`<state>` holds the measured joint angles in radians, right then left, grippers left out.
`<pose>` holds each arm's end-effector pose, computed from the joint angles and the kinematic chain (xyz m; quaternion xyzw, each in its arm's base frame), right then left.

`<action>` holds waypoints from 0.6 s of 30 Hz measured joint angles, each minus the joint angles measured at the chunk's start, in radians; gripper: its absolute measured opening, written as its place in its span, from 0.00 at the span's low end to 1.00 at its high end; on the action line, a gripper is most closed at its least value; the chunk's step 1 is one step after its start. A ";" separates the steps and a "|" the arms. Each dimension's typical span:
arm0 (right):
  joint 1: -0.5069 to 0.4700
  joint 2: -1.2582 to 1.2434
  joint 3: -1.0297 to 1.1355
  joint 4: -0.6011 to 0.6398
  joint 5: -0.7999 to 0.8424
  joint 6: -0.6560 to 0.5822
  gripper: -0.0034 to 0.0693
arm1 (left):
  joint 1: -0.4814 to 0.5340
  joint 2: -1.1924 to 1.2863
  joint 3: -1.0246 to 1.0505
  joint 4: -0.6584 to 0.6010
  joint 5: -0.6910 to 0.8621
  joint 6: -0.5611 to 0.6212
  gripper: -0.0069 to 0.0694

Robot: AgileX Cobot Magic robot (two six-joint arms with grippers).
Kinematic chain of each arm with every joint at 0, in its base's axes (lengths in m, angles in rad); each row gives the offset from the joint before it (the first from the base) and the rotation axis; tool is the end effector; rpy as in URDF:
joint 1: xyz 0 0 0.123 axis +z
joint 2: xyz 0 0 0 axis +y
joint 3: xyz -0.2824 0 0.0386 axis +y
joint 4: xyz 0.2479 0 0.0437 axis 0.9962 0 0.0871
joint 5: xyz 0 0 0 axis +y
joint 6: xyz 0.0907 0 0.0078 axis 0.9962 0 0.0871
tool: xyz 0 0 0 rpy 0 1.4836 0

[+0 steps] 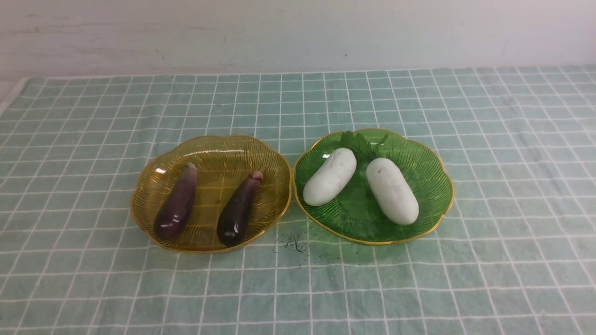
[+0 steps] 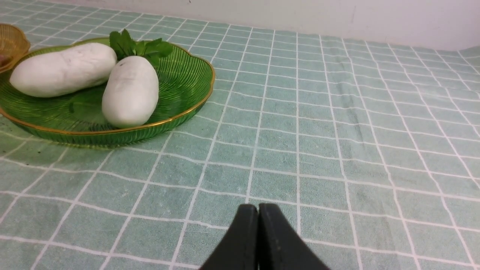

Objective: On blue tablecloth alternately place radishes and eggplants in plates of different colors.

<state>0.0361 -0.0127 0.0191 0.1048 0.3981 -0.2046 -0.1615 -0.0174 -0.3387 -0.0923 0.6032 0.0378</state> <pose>0.0516 0.0056 0.1718 -0.0701 0.8062 -0.0047 0.5874 0.0228 -0.0085 0.2696 0.0638 0.7579 -0.0845 0.6437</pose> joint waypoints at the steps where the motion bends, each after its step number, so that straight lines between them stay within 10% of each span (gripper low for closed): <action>1: 0.000 0.000 0.000 0.000 0.000 0.000 0.03 | 0.000 0.000 0.036 0.008 -0.024 0.000 0.08; 9: 0.000 0.000 0.000 0.000 -0.001 0.000 0.03 | 0.011 0.000 0.359 0.061 -0.334 0.000 0.08; 18: 0.000 0.000 0.000 0.000 -0.001 0.000 0.03 | 0.084 0.000 0.364 0.073 -0.262 -0.002 0.08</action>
<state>0.0361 -0.0127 0.0191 0.1048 0.3972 -0.2046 -0.0774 -0.0174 0.0254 -0.0188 0.3413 0.0357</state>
